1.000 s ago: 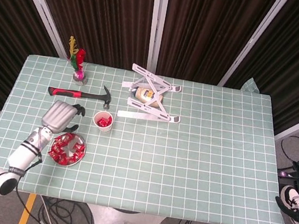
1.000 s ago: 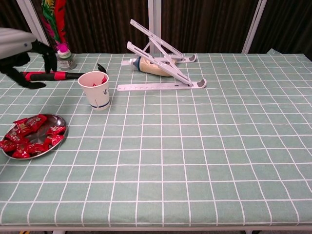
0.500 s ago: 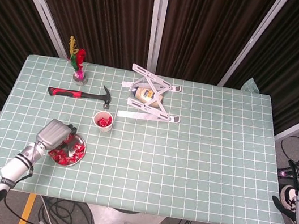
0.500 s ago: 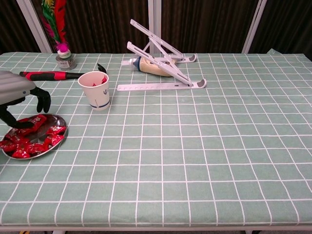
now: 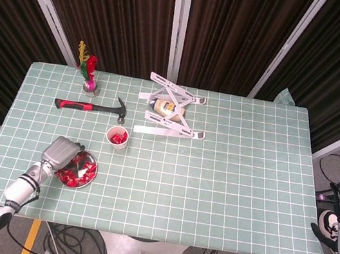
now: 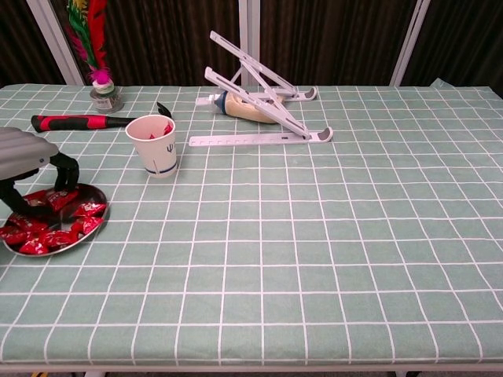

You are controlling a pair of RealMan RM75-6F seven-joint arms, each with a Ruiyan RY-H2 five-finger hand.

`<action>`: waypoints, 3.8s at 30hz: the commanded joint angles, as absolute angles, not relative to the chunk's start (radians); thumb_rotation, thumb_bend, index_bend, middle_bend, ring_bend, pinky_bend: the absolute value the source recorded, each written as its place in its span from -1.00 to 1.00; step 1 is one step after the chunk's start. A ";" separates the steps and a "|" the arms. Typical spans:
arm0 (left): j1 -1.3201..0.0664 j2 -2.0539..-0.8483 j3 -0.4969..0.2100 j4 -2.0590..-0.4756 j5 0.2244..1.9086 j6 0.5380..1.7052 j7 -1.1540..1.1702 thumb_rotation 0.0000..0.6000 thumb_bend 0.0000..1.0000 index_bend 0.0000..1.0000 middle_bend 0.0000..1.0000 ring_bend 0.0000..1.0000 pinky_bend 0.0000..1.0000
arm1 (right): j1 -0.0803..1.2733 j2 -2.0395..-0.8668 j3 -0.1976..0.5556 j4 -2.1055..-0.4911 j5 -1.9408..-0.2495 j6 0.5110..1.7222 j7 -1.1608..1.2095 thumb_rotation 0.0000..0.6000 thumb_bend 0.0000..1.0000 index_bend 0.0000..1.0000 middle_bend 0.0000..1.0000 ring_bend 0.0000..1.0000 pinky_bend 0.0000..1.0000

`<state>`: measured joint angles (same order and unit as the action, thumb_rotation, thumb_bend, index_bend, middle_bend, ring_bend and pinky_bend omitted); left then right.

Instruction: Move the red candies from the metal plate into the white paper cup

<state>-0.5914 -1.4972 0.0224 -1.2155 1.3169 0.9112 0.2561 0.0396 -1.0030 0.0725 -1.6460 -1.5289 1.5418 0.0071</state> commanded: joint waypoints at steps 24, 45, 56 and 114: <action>-0.568 -1.561 0.023 -1.130 1.372 0.943 0.223 1.00 -0.38 0.20 0.33 0.91 1.00 | 0.040 -0.996 0.076 -1.658 -1.524 1.541 -0.003 1.00 -0.80 -0.83 -0.38 -0.65 -0.09; -0.607 -1.422 -0.076 -1.350 1.430 1.028 0.121 1.00 -0.21 0.28 0.44 0.93 1.00 | 0.045 -0.998 0.075 -1.654 -1.530 1.537 0.003 1.00 -0.80 -0.83 -0.38 -0.65 -0.09; -0.762 -1.461 -0.205 -1.341 1.353 0.906 0.099 1.00 -0.23 0.27 0.41 0.93 1.00 | 0.052 -1.002 0.068 -1.649 -1.538 1.521 0.002 1.00 -0.80 -0.83 -0.38 -0.65 -0.09; -0.517 -1.403 0.068 -1.314 1.423 1.076 0.189 1.00 -0.43 0.00 0.16 0.78 1.00 | 0.089 -1.023 0.041 -1.616 -1.608 1.506 0.015 1.00 -0.80 -0.83 -0.48 -0.83 -0.47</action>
<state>-0.5186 -1.3944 0.0649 -1.3232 1.4158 1.0769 0.1797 0.0889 -1.0231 0.0414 -1.6155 -1.6079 1.5057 0.0154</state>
